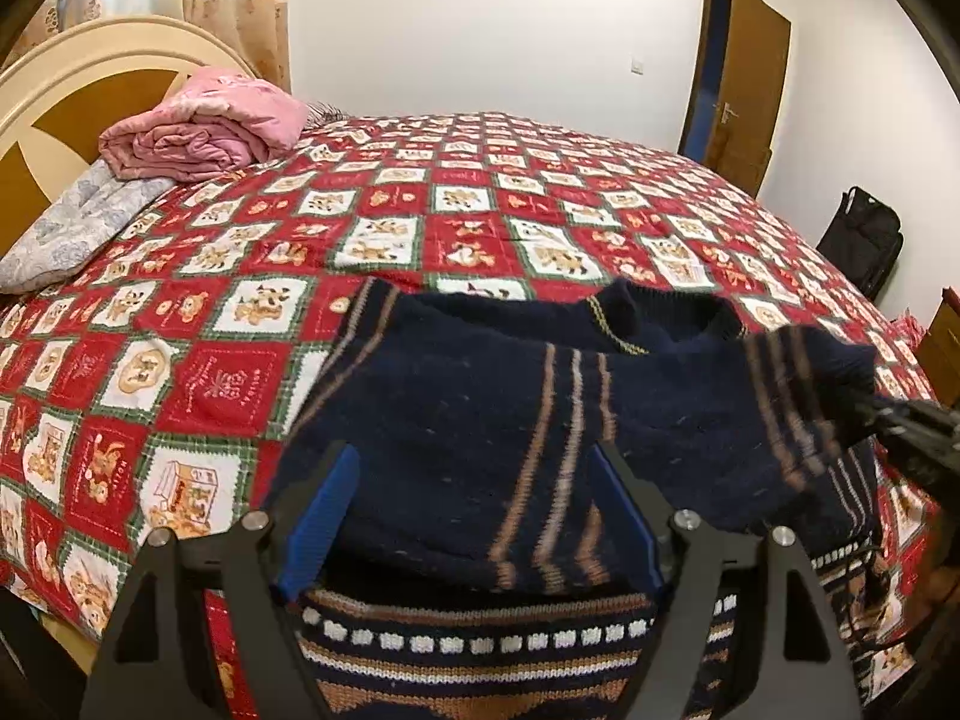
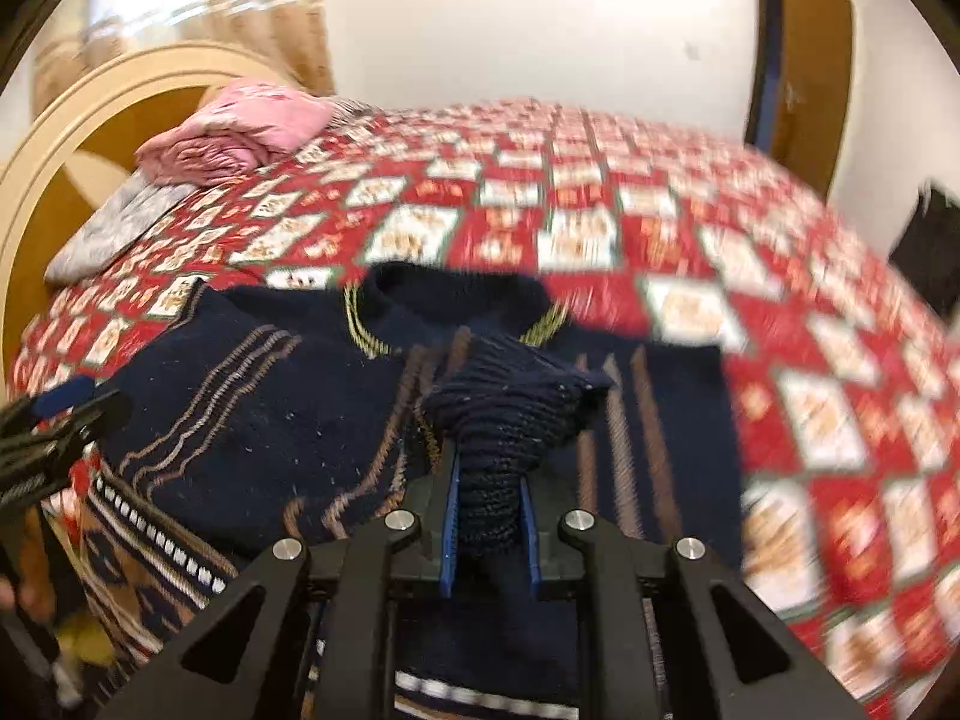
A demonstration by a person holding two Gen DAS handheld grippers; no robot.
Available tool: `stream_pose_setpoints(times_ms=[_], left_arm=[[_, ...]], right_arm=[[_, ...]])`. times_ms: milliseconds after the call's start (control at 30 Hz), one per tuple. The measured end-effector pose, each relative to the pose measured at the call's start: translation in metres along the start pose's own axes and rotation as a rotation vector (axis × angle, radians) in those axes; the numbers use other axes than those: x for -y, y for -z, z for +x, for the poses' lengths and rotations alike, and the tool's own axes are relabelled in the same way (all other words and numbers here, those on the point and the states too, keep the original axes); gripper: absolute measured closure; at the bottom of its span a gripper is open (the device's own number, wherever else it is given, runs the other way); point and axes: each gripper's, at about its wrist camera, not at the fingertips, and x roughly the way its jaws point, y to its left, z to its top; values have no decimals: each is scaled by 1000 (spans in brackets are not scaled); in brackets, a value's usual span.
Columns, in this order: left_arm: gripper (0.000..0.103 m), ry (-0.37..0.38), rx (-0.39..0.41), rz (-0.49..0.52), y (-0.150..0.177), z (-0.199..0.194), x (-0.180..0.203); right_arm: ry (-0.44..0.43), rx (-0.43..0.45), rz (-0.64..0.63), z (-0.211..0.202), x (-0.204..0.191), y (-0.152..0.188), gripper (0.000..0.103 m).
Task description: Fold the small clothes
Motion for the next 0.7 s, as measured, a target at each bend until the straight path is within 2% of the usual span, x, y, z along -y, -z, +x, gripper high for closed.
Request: stream_pose_setpoints(times_ms=[167, 267, 367, 500, 600, 700], left_arm=[[17, -16, 10, 8, -3, 2, 1], [17, -29, -11, 19, 1, 12, 4], [17, -39, -46, 31, 7, 23, 9], [17, -83, -67, 71, 17, 31, 11], [17, -81, -82, 77, 22, 34, 10], [17, -82, -79, 87, 23, 33, 10]], right_arm=[[72, -4, -47, -17, 35, -1, 86], [61, -82, -1, 0, 58, 22, 86], [134, -149, -17, 24, 61, 46, 86], [171, -116, -49, 23, 60, 56, 84], [127, -109, -10, 13, 69, 57, 77], [134, -92, 69, -8, 82, 60, 58]])
